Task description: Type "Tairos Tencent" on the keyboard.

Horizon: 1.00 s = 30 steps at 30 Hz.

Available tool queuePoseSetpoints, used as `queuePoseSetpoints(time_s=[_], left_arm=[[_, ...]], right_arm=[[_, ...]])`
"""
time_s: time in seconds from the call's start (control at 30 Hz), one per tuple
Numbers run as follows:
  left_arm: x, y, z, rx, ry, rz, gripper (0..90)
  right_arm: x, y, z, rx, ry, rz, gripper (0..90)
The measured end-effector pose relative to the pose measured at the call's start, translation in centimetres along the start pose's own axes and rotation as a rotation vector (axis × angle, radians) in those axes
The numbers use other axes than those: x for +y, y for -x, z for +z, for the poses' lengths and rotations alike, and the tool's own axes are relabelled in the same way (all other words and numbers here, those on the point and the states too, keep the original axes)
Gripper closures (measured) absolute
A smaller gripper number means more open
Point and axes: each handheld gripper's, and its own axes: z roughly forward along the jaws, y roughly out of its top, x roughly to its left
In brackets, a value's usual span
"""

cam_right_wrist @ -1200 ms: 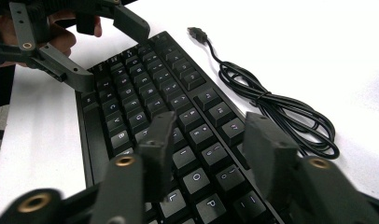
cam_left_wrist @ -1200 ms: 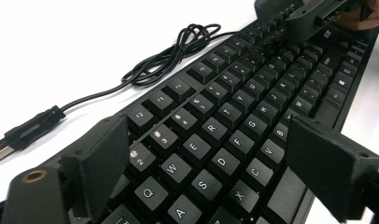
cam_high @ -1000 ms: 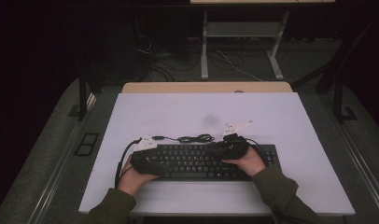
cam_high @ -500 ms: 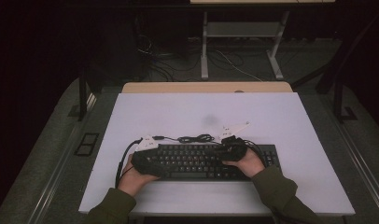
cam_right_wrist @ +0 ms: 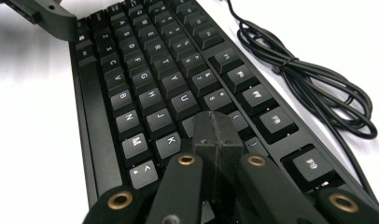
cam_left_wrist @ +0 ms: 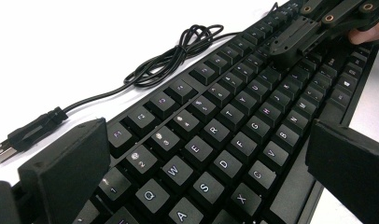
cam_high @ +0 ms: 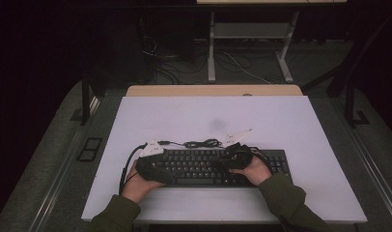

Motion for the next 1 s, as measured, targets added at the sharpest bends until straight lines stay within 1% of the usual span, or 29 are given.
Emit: queuePoseSetpoints(time_s=[0.17, 0.3, 0.77, 1.0], left_arm=[[0.0, 0.02, 0.04, -0.003, -0.001, 0.001, 0.0], [-0.01, 0.01, 0.02, -0.003, 0.0, 0.001, 0.0], [0.01, -0.08, -0.07, -0.004, 0.008, -0.007, 0.0], [0.03, -0.11, -0.14, -0.004, 0.01, -0.007, 0.0]], right_arm=[[0.01, -0.03, 0.04, 0.0, -0.003, 0.002, 89.4], [-0.05, -0.01, 0.15, -0.002, -0.015, 0.006, 89.4], [0.03, 0.09, 0.04, 0.003, -0.008, 0.015, 88.8], [0.14, 0.13, -0.22, 0.002, 0.006, 0.024, 85.7]])
